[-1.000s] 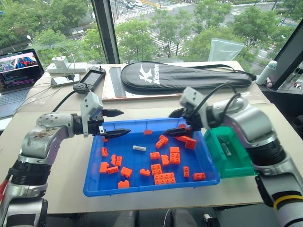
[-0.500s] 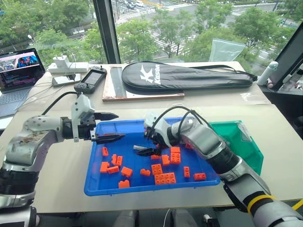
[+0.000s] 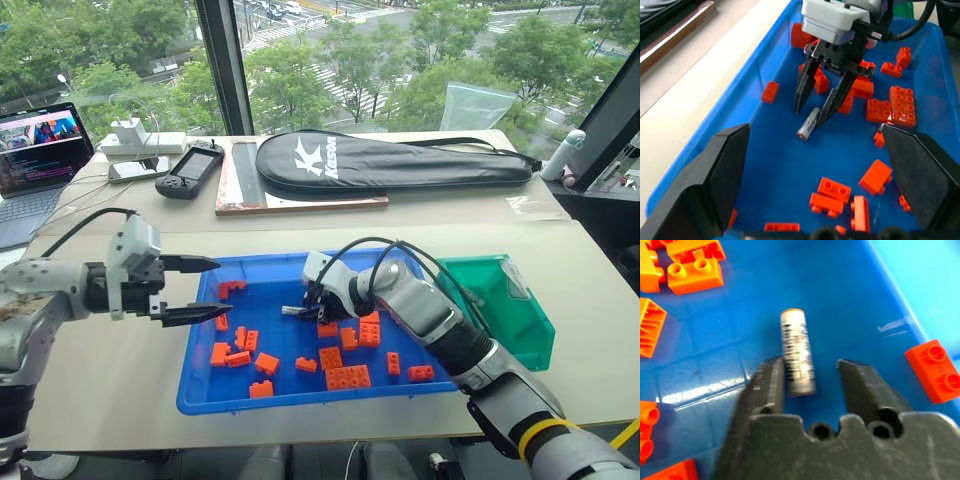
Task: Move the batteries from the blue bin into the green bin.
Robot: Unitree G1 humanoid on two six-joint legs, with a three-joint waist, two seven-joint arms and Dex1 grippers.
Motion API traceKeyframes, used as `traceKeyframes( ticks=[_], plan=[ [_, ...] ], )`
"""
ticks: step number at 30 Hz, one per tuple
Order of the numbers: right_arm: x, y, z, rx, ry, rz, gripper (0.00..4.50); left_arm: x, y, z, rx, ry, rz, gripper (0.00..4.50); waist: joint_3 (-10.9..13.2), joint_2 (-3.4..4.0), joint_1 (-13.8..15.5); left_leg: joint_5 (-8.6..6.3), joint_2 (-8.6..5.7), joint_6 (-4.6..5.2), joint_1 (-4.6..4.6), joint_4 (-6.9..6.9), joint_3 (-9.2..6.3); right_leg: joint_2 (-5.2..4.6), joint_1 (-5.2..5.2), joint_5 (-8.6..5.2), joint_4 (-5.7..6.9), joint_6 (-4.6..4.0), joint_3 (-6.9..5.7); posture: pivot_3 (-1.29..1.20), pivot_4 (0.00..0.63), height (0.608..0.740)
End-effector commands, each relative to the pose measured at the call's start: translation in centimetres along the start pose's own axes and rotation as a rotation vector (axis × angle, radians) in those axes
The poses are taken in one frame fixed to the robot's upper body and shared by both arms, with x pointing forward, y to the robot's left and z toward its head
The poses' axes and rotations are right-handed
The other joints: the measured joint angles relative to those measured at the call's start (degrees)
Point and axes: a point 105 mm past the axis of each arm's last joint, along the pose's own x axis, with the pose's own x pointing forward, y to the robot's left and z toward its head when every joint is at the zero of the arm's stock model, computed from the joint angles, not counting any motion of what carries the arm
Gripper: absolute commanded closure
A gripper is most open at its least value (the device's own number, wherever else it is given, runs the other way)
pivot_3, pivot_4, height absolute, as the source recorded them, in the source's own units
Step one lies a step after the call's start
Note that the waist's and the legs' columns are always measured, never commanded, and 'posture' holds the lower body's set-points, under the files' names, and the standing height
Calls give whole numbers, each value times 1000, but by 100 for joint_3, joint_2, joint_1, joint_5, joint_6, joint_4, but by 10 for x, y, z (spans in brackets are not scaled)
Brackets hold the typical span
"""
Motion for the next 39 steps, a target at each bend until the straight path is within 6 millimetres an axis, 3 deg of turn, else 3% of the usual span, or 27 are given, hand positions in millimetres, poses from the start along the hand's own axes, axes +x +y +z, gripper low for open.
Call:
traceKeyframes(
  ticks=[1, 3, 7, 11, 15, 21, 23, 28, 33, 37, 39],
  plan=[
    [-9, -2, 16, -12, -60, -2, 4250, -12, 1, 7, 49, -18, 22, 0, 0, 0, 8, 0, 0, 0, 0, 0, 0, 0, 1, 0, 0, 0, 0, 0, 150, 740],
    [-11, -3, 19, -7, -73, -1, 4251, -12, 0, 7, 51, -19, 21, 0, 0, 0, 9, 0, 0, -1, 0, 0, 0, -1, 0, 1, -1, -2, 0, 0, 150, 740],
    [-59, -13, 57, 65, -228, 14, 4251, -17, -4, 13, 66, -107, 16, 0, 2, -1, 7, 0, 0, -1, -3, -1, 1, -1, -4, 2, 0, -3, 1, 0, 150, 740],
    [-103, -24, 59, 125, -274, -31, 4252, -14, -5, 7, 92, -88, 9, 0, 1, -2, 32, -1, 4, -2, 1, -2, -1, -1, 0, 2, -1, -4, 1, 0, 150, 740],
    [-163, -40, 45, 156, -272, -119, 4252, -7, -4, 7, 95, -105, -26, 0, 2, -2, 89, -2, -3, -3, -2, -1, 0, -8, 4, 2, -9, -4, 1, 0, 150, 740],
    [-238, -51, -10, 240, -95, -315, 4252, 10, -3, 11, 118, -134, -102, 0, 3, -4, 147, -4, 0, 1, -3, -2, 10, -8, 8, 2, -22, -4, 0, 0, 150, 740],
    [-253, -48, -26, 272, -44, -361, 4252, 16, -2, 15, 129, -150, -127, 0, 3, -5, 157, -4, 0, 2, -4, -2, 15, -8, 10, 2, -23, -4, 0, 0, 150, 740],
    [-272, -46, -57, 350, 44, -476, 4252, 39, -2, 34, 166, -208, -196, 0, 3, -5, 105, -4, 1, 2, -4, 2, 27, -9, 12, 2, -25, -4, 3, 0, 150, 740],
    [-274, -38, -88, 412, 144, -534, 4252, 55, -1, 37, 172, -182, -244, 0, 3, -4, 85, -5, 1, 4, -4, 3, 26, -9, 12, 2, -21, -4, 5, 0, 150, 740],
    [-272, -38, -100, 454, 149, -576, 4252, 64, 4, 42, 167, -178, -249, 0, 4, -5, 88, -5, -1, 5, -6, 11, 26, -9, 16, 2, -23, -3, 5, 0, 150, 740],
    [-274, -39, -107, 459, 181, -607, 3244, 68, 6, 46, 175, -192, -243, 0, 4, -5, 88, -5, 0, 5, -6, 11, 26, -9, 15, 2, -22, -3, 6, 0, 150, 740]
  ],
)
